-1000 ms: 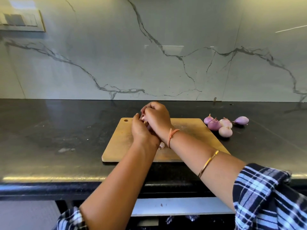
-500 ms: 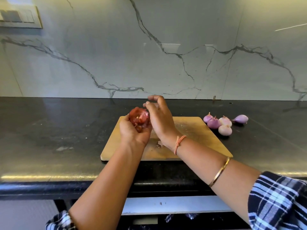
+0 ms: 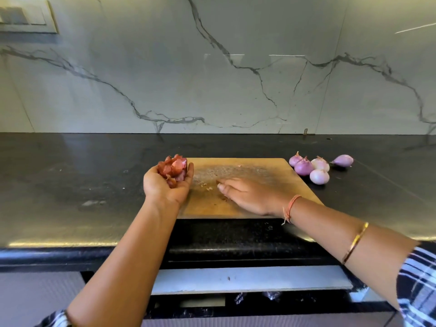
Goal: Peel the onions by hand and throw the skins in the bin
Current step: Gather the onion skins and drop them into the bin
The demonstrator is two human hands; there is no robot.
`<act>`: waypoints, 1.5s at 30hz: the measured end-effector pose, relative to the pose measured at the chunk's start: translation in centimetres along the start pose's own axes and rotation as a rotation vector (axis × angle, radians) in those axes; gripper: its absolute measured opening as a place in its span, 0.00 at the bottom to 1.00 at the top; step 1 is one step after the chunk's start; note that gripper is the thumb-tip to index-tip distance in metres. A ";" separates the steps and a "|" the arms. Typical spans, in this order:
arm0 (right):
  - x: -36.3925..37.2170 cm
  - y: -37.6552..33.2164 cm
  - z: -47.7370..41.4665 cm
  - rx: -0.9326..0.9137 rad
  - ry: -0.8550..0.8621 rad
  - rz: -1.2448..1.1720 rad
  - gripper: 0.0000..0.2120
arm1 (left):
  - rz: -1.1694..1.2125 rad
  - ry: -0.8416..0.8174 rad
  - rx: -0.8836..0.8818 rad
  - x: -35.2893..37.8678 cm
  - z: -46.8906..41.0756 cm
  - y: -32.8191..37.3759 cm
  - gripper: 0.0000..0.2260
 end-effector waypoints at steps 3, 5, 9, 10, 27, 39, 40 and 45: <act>0.1 -1.1 -0.8 -0.050 0.025 -0.142 0.22 | 0.010 0.007 0.006 -0.2 0.2 0.1 0.14; -0.6 -1.4 -1.5 -0.054 0.092 -0.221 0.19 | 0.022 0.009 0.007 -0.2 0.5 0.2 0.14; -0.1 -2.1 -2.8 -0.038 0.047 -0.076 0.20 | 0.032 0.020 -0.003 -0.4 1.7 0.3 0.13; 0.2 -2.3 -2.9 -0.046 0.027 -0.015 0.20 | 0.030 0.019 -0.005 -0.4 2.0 0.3 0.14; -0.8 -0.9 4.6 -0.210 0.077 -0.673 0.17 | 0.024 -0.018 -0.052 -0.7 7.6 -1.4 0.15; 1.1 -1.8 5.4 -0.173 0.075 -0.214 0.16 | 0.006 -0.006 -0.067 -2.1 8.8 -1.6 0.15; 1.0 -1.8 5.4 -0.183 0.081 -0.288 0.16 | 0.005 -0.007 -0.066 -2.0 8.8 -1.6 0.15; -0.4 0.0 5.3 -0.153 0.217 -0.452 0.15 | -0.011 0.003 -0.066 -2.1 8.4 -1.7 0.15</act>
Point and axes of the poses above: each hand's wrist, its own z-axis away from the middle knuckle, its own x-axis out of the palm, y = z × x, the point moved 10 cm from there along -z, towards the middle knuckle, and after that the axes turned 3 degrees about -y, right-handed, at the moved point
